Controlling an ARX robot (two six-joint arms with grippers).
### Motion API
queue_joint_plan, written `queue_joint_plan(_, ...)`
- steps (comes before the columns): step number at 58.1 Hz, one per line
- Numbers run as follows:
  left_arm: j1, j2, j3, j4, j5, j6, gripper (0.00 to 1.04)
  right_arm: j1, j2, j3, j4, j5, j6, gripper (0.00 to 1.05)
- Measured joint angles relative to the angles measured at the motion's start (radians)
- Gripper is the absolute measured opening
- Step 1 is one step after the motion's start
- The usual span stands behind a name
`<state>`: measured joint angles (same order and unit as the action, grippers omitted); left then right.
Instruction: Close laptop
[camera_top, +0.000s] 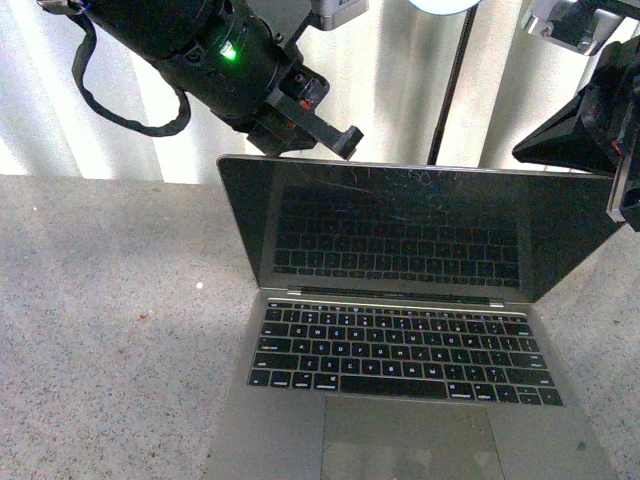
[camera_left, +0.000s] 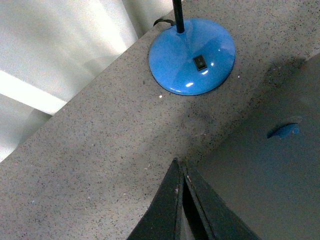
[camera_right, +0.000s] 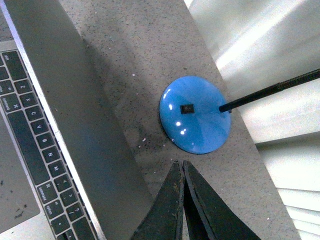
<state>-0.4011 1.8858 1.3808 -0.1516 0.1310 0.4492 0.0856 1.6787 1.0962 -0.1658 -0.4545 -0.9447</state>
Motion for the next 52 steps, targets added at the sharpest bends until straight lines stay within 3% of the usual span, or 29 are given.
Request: queue_joint_plan(52,-0.013,-0.026,-0.089,-0.014,0.045,0.012,0.04,0.022,-0.009,-0.039,-0.101,-0.016,-0.102,0.03)
